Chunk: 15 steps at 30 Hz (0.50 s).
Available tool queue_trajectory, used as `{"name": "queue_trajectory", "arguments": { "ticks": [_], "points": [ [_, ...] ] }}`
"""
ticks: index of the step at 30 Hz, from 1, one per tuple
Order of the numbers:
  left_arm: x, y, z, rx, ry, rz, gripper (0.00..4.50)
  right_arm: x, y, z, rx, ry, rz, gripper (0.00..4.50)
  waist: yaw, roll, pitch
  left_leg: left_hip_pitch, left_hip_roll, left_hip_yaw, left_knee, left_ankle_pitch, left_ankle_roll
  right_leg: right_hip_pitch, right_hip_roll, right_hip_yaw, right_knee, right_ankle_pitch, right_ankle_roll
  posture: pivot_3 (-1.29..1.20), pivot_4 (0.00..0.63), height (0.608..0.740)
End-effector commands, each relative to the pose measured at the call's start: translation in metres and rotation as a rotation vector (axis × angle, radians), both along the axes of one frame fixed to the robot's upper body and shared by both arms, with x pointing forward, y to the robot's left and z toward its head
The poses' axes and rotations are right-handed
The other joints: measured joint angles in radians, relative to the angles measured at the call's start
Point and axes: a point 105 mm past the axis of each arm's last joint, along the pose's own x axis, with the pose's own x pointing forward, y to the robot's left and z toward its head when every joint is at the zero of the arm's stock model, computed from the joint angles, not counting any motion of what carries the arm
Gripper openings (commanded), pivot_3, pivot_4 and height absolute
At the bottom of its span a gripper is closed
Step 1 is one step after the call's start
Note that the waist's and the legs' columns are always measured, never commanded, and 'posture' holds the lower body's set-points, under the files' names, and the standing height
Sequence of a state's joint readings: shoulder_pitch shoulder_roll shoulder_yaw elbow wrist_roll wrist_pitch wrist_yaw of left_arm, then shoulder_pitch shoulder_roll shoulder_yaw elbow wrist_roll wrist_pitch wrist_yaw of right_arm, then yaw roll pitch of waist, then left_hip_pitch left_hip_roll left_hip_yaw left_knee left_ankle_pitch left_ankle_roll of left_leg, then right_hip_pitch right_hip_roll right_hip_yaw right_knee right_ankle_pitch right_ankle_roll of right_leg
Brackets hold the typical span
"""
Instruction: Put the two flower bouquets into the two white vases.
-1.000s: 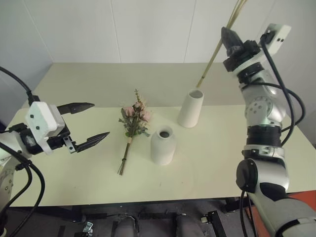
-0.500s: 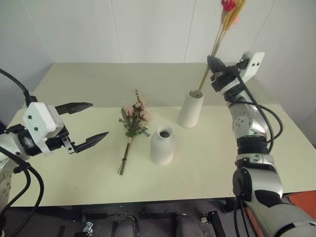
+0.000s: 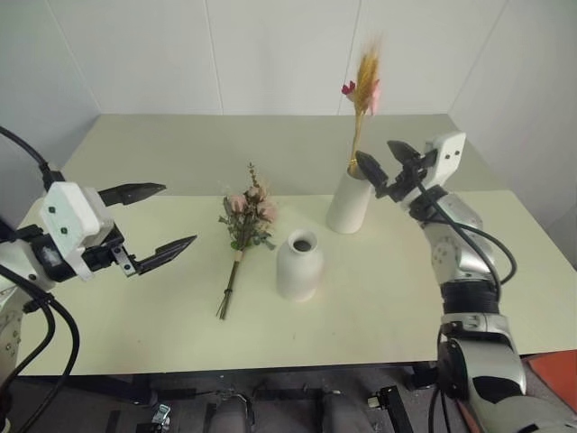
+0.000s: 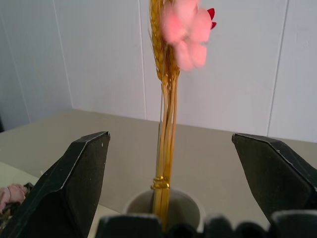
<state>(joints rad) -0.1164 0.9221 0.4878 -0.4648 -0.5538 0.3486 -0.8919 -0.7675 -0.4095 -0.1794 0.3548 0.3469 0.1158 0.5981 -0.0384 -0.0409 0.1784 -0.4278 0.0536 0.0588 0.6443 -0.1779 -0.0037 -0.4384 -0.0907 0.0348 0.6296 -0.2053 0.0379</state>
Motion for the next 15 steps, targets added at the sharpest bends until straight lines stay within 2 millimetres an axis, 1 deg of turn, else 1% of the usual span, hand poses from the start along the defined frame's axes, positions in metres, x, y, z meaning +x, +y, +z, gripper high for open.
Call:
{"name": "queue_trajectory", "arguments": {
  "ticks": [1, 2, 3, 4, 5, 6, 8, 9, 11, 13, 15],
  "points": [
    [0.016, 0.001, 0.013, -0.090, -0.024, 0.176, 4.50, -0.015, -0.018, 0.027, -0.088, -0.017, -0.019, 4.46, 0.001, 0.000, 0.000, 0.000, 0.000, 0.000, 0.000, 0.000, 0.000, 0.000, 0.000, 0.000, 0.000, 0.000, 0.000, 0.00, 0.150, 0.740],
    [0.023, 0.003, 0.012, -0.104, -0.001, 0.247, 4.50, -0.018, -0.025, 0.031, -0.126, -0.010, -0.025, 4.46, 0.004, 0.000, 0.000, 0.000, 0.000, 0.000, 0.000, 0.000, 0.000, 0.000, 0.000, 0.000, 0.000, 0.000, 0.000, 0.00, 0.150, 0.740],
    [0.031, 0.006, 0.016, -0.123, -0.007, 0.352, 4.50, -0.023, -0.032, 0.037, -0.178, -0.001, -0.030, 4.46, 0.009, 0.000, 0.000, 0.000, 0.000, 0.000, 0.000, 0.000, 0.000, 0.001, 0.000, 0.000, 0.001, 0.000, 0.000, 0.00, 0.150, 0.740],
    [0.040, 0.009, 0.020, -0.169, 0.028, 0.438, 4.50, -0.027, -0.039, 0.044, -0.236, 0.004, -0.036, 4.46, 0.011, 0.000, 0.000, 0.000, 0.000, -0.001, 0.001, 0.000, 0.000, 0.001, 0.000, 0.000, 0.000, 0.000, 0.001, 0.00, 0.150, 0.740],
    [0.045, 0.010, 0.022, -0.197, 0.057, 0.491, 4.50, -0.030, -0.042, 0.048, -0.273, 0.010, -0.040, 4.46, 0.017, -0.001, 0.000, 0.000, -0.001, -0.001, 0.001, 0.000, 0.000, 0.001, 0.000, 0.000, 0.000, 0.000, 0.001, 0.00, 0.150, 0.740],
    [0.053, 0.011, 0.025, -0.248, 0.112, 0.540, 4.50, -0.034, -0.045, 0.053, -0.309, 0.031, -0.019, 4.46, 0.021, -0.001, 0.000, 0.001, -0.001, -0.001, 0.001, 0.000, 0.000, 0.001, 0.000, 0.000, 0.000, -0.001, 0.003, 0.00, 0.150, 0.740],
    [0.066, 0.005, 0.021, -0.325, 0.284, 0.580, 4.50, -0.045, -0.046, 0.055, -0.412, 0.089, 0.049, 4.46, 0.022, -0.001, 0.000, 0.001, -0.001, -0.002, 0.001, 0.000, 0.000, 0.002, 0.001, 0.000, 0.000, -0.002, 0.005, 0.00, 0.150, 0.740],
    [0.069, -0.003, 0.015, -0.308, 0.365, 0.587, 4.50, -0.050, -0.048, 0.055, -0.470, 0.117, 0.069, 4.46, 0.021, -0.002, 0.000, 0.002, -0.002, -0.003, 0.002, 0.000, 0.000, 0.003, 0.001, 0.000, 0.000, -0.002, 0.005, 0.00, 0.150, 0.740],
    [0.071, -0.012, 0.007, -0.261, 0.460, 0.597, 4.50, -0.055, -0.049, 0.054, -0.538, 0.158, 0.091, 4.46, 0.016, -0.002, 0.000, 0.003, -0.002, -0.003, 0.001, 0.000, 0.000, 0.005, 0.001, 0.000, -0.001, -0.002, 0.005, 0.00, 0.150, 0.740],
    [0.074, -0.028, -0.014, -0.184, 0.612, 0.524, 4.50, -0.070, -0.051, 0.049, -0.629, 0.215, 0.165, 4.46, 0.011, -0.002, 0.000, 0.004, -0.002, -0.003, 0.001, 0.000, 0.000, 0.005, 0.001, 0.001, -0.002, -0.002, 0.006, 0.00, 0.150, 0.740],
    [0.077, -0.034, -0.031, -0.128, 0.717, 0.503, 4.50, -0.084, -0.053, 0.046, -0.683, 0.260, 0.241, 4.46, 0.009, -0.002, 0.000, 0.004, -0.002, -0.004, 0.000, 0.000, 0.000, 0.004, 0.001, 0.001, -0.001, -0.002, 0.006, 0.00, 0.150, 0.740]
  ]
}}
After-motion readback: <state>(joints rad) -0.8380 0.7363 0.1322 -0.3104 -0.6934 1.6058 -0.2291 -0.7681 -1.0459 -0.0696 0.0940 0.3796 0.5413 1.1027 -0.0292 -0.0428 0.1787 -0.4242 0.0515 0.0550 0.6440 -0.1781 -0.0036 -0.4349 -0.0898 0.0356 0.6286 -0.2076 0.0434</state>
